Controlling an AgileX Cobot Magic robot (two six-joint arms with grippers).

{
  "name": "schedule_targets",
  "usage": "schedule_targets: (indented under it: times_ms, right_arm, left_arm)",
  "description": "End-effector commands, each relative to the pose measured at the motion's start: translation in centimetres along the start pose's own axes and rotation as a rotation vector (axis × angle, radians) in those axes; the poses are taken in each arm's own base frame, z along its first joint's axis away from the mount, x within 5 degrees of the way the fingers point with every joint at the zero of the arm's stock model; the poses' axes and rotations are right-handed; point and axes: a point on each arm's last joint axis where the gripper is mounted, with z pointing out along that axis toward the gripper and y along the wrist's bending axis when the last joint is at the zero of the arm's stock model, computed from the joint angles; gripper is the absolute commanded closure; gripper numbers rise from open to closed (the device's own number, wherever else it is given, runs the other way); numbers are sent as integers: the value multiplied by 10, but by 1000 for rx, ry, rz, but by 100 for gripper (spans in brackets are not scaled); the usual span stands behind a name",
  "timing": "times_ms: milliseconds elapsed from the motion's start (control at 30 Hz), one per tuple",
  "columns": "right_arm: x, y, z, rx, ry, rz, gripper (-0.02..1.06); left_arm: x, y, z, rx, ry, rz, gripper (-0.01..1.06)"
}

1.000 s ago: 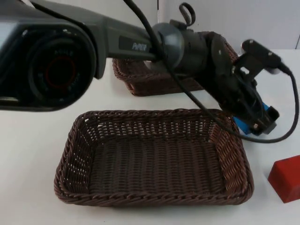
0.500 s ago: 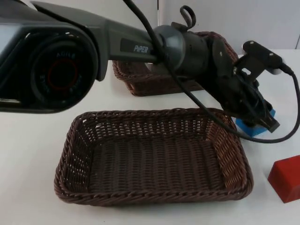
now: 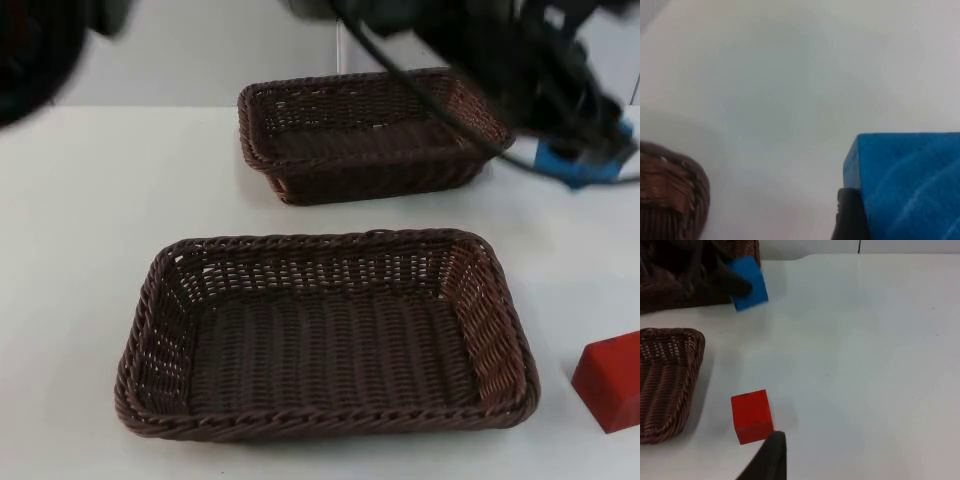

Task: Pick up one cube with the left hand and place it into the upper basket. Pick up one cube with the right hand and place it into the lower basket.

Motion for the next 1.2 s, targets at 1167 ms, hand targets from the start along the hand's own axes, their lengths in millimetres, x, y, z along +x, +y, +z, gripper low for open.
schedule_targets:
  times_ms: [1167]
  right_arm:
    - [1,0,1,0,-3,2,-1]
  left_arm:
    - [-18,55,-100,-12,48,-182,105]
